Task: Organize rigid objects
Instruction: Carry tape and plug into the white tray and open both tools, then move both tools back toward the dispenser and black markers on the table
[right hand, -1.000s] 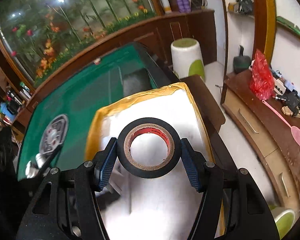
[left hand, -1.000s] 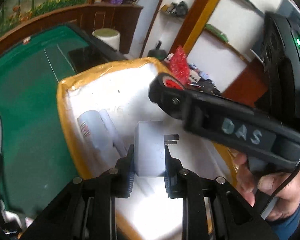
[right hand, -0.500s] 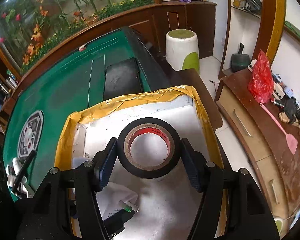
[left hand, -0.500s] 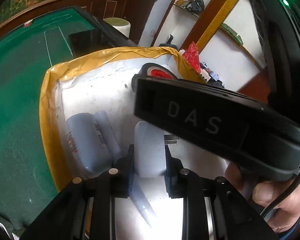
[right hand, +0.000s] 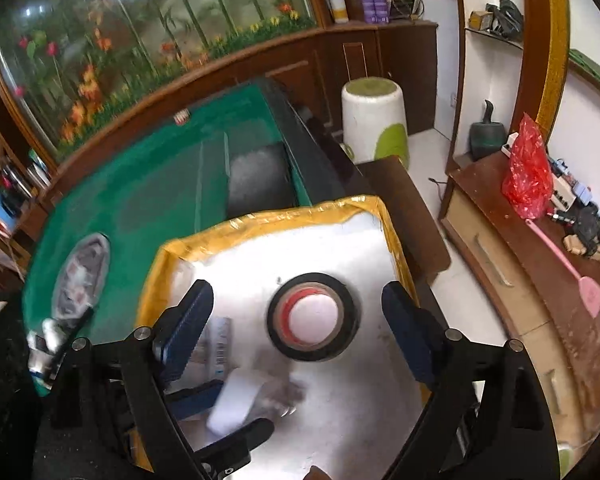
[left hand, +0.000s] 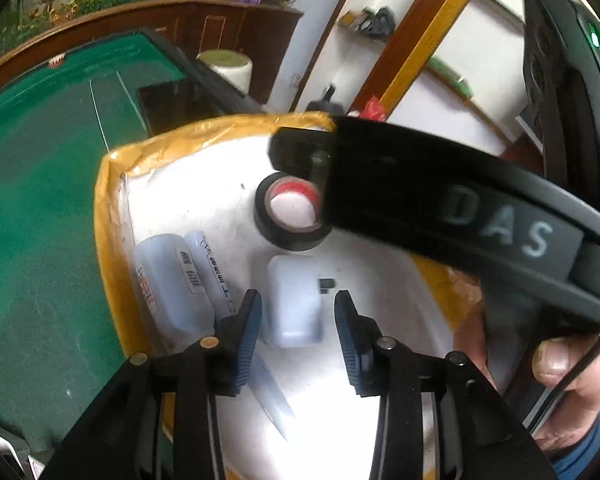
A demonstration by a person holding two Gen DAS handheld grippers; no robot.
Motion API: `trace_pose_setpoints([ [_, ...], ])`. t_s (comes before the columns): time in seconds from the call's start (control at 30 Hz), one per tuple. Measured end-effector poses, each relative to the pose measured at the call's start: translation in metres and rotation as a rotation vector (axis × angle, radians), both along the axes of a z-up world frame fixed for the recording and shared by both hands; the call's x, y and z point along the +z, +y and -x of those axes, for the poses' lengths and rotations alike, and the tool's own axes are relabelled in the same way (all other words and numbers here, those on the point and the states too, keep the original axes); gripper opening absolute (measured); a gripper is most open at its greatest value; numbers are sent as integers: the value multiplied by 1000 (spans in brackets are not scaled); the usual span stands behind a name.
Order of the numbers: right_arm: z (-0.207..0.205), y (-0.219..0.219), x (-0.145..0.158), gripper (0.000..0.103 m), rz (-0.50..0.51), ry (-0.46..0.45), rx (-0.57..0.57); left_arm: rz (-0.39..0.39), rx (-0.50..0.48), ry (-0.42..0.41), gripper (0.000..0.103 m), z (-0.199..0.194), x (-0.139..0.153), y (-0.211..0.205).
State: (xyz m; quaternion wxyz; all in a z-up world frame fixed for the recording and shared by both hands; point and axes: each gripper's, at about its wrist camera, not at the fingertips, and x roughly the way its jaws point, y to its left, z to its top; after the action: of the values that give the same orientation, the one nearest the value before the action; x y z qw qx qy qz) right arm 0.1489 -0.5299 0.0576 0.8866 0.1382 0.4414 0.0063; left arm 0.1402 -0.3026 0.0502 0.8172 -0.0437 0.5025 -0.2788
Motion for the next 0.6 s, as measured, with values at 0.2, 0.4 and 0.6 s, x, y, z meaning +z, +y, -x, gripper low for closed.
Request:
trace_pose_setpoints([
  [0.2, 64, 20, 64, 87, 77, -205, -34, 98, -25, -72, 44, 43, 32, 36],
  [0.4, 128, 37, 78, 86, -109, -299, 29, 137, -92, -172, 44, 101, 61, 72],
  [0.6, 180, 83, 79, 86, -243, -381, 206, 112, -191, -258, 44, 155, 75, 128],
])
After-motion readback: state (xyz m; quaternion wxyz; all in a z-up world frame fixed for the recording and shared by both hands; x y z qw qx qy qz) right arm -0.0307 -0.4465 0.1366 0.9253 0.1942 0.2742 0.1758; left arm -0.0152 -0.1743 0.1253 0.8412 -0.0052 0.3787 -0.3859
